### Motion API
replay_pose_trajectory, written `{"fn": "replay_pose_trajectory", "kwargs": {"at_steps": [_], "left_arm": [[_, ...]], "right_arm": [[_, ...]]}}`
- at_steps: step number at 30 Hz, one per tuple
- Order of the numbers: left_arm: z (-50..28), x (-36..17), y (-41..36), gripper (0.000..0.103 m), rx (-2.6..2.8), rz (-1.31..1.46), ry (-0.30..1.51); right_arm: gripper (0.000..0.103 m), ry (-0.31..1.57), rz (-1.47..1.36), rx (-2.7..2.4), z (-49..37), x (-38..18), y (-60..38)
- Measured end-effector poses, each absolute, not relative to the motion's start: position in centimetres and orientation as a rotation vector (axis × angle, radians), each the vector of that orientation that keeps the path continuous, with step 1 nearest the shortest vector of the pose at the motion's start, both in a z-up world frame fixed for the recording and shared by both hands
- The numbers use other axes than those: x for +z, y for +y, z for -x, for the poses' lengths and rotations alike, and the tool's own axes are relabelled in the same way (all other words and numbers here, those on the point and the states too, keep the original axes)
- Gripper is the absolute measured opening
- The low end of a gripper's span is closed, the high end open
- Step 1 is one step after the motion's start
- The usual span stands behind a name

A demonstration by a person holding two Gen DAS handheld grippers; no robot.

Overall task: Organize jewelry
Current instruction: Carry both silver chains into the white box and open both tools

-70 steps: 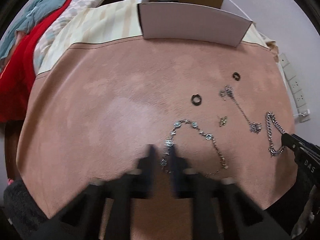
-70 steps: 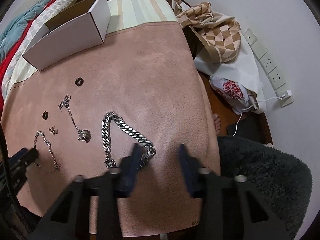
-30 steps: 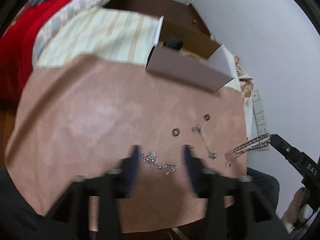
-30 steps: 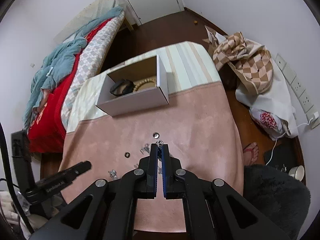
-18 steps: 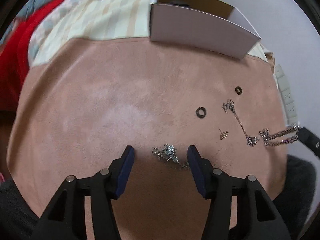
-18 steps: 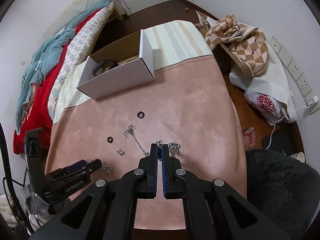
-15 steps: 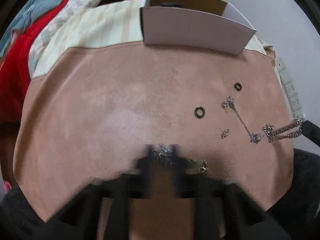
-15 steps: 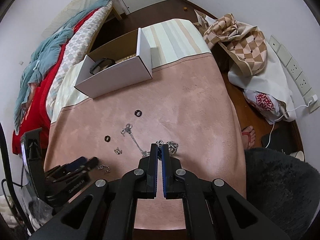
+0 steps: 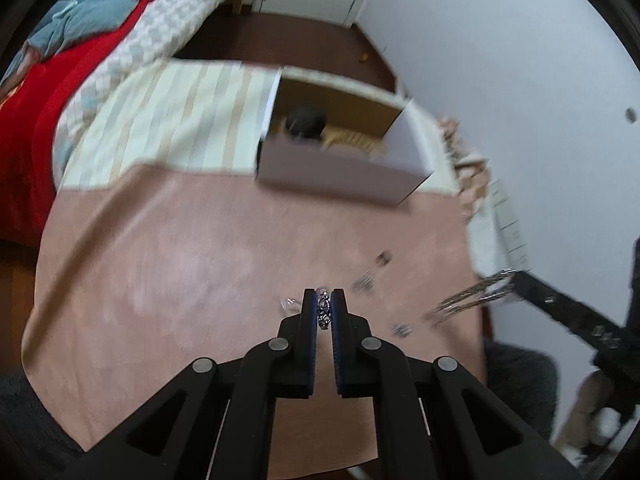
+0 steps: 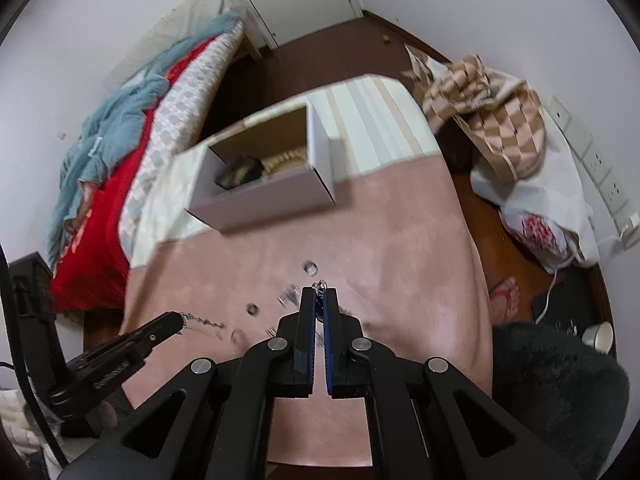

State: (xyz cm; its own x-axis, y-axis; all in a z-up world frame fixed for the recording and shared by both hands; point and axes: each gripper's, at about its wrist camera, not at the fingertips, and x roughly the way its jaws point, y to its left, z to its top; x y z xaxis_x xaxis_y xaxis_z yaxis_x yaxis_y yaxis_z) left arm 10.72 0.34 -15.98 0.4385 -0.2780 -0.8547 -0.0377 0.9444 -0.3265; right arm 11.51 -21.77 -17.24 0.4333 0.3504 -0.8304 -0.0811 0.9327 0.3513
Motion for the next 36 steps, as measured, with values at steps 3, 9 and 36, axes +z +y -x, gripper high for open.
{"fn": "replay_pose_trajectory", "kwargs": {"at_steps": [3,9,36], "left_arm": [[-11.8,-13.4,0.4,0.004,-0.192,0.335,1.068],[-17.4,-10.2,0.5,0.004,-0.222,0.306,1.008],[-28.4,-15.9,2.8,0.075,0.034,0.166,1.112]], "right_arm": [[0.003,1.057,-0.270,0.297,-12.8,-15.2,-21.2],[0.003,0.996,-0.231,0.325,-18.2,-12.0,-19.5],[0.041,1.220,0.028,0.308,-35.5,-19.3,-13.5]]}}
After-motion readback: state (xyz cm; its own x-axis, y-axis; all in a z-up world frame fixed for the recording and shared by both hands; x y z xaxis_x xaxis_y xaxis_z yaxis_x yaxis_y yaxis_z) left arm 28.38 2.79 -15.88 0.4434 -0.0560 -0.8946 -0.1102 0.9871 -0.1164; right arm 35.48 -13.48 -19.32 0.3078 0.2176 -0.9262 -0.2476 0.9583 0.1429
